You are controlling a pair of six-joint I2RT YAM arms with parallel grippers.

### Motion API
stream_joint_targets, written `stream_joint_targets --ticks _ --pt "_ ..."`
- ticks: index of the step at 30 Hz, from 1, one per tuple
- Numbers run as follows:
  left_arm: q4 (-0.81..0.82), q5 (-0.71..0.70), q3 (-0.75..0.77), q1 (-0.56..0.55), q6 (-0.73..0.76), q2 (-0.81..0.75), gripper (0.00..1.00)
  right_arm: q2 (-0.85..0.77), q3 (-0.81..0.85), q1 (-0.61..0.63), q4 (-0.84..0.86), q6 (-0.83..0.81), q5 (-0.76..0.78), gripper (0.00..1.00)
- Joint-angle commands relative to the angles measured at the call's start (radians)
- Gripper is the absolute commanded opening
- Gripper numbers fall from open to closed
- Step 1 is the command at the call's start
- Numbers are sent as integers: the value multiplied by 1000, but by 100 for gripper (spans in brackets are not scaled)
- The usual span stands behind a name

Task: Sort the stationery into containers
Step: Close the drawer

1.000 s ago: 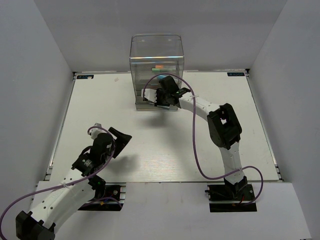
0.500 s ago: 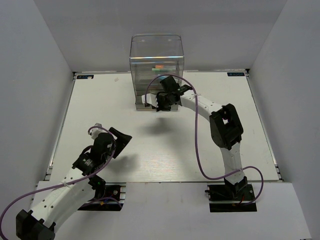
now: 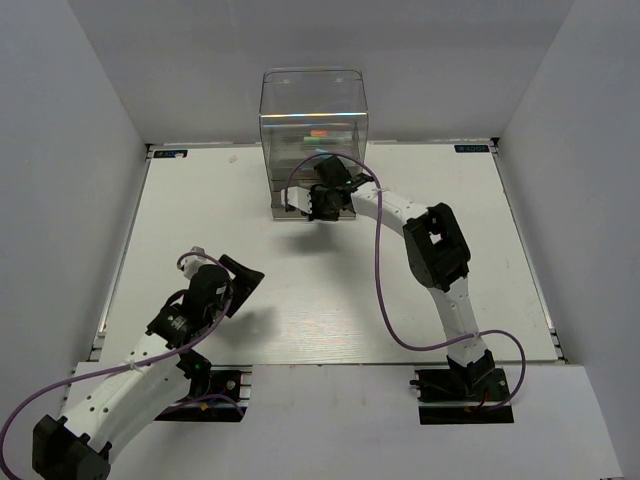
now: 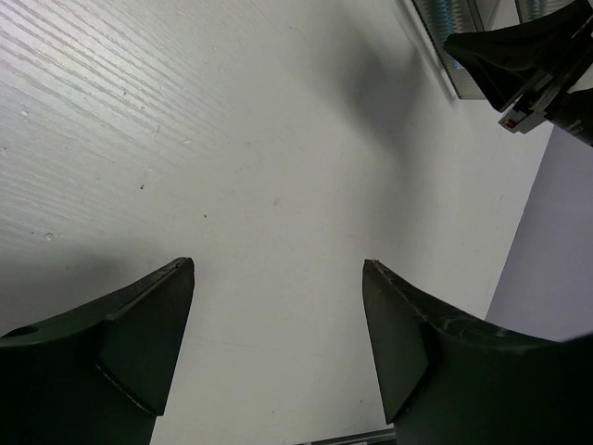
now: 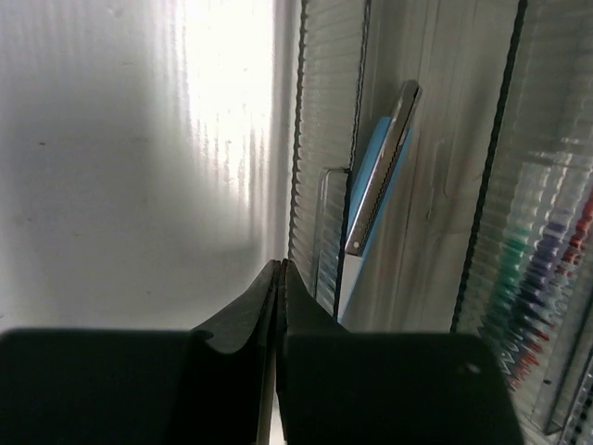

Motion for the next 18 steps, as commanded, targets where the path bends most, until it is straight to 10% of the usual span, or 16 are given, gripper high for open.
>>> stream_joint_targets --ticks 1,18 --pt "7 -8 8 -5 -2 7 83 7 44 -1 83 31 68 0" --pt "16 -8 26 -5 -2 25 83 53 57 -4 248 71 264 0"
